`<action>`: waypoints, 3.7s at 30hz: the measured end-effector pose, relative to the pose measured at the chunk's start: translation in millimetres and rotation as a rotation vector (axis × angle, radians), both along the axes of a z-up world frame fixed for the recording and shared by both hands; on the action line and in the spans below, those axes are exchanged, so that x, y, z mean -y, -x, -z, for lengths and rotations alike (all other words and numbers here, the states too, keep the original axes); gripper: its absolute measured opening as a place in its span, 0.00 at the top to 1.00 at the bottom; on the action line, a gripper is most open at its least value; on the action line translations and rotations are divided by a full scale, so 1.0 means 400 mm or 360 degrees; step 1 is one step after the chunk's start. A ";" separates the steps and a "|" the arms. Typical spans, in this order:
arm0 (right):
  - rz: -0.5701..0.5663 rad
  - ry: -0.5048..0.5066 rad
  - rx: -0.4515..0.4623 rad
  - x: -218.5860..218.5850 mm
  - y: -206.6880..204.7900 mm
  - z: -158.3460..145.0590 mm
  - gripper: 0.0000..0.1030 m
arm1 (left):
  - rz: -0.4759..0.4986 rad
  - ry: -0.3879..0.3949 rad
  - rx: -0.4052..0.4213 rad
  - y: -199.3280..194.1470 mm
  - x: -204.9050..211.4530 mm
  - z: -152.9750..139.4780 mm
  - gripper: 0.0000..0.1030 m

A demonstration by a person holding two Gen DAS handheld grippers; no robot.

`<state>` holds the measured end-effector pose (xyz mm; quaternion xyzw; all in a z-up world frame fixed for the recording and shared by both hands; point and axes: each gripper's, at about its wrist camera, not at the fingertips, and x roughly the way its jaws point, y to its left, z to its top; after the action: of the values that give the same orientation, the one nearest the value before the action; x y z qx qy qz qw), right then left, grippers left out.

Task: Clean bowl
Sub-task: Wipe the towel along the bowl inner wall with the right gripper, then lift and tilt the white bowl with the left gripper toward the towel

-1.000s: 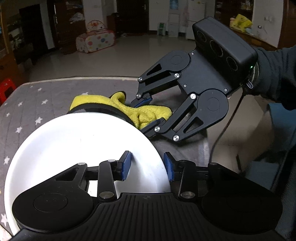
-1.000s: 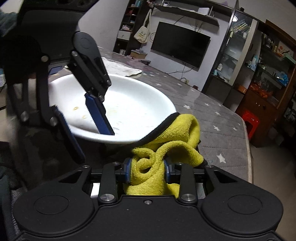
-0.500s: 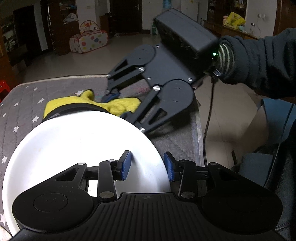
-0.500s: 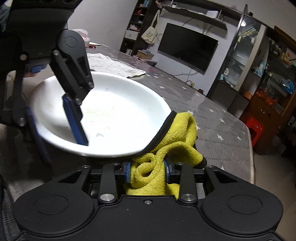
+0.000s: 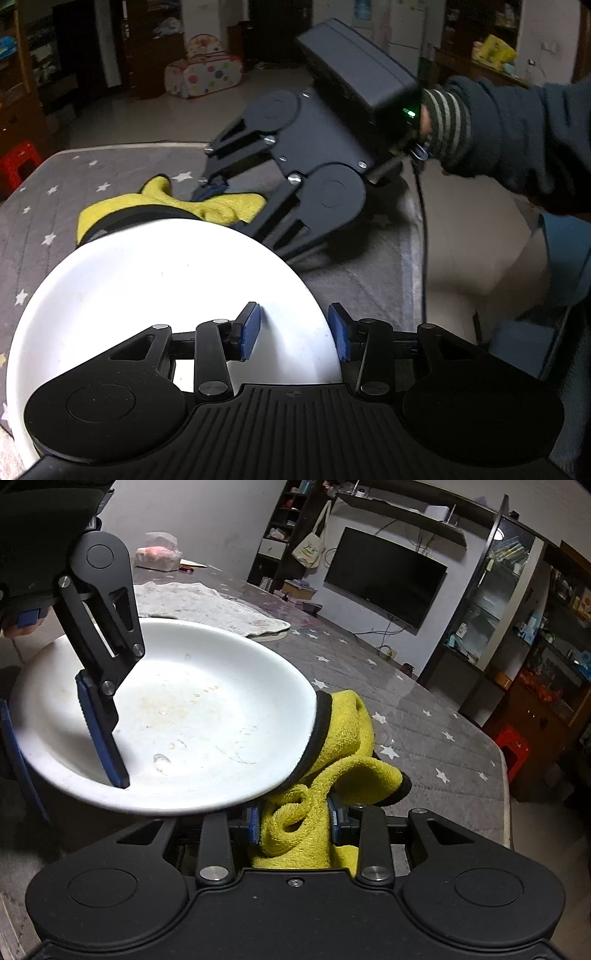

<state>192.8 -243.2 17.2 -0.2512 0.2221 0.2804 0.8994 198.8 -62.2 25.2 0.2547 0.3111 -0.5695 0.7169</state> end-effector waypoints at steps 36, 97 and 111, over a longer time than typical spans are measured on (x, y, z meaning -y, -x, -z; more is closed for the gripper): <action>0.0006 -0.0044 -0.0027 0.012 0.066 -0.009 0.66 | 0.0139 0.0014 -0.0046 -0.027 0.004 0.004 0.57; 0.0112 -0.0096 0.0007 -0.017 0.067 0.011 0.66 | -0.0538 0.0254 -0.0019 0.058 -0.140 -0.037 0.59; 0.0140 -0.0090 0.0014 -0.027 0.080 0.017 0.66 | -0.1692 0.0357 0.0051 0.042 -0.280 -0.052 0.55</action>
<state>160.9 -232.5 10.5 -0.2169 0.2210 0.2456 0.9186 182.0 49.6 45.8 -0.0072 0.3235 -0.1542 0.9335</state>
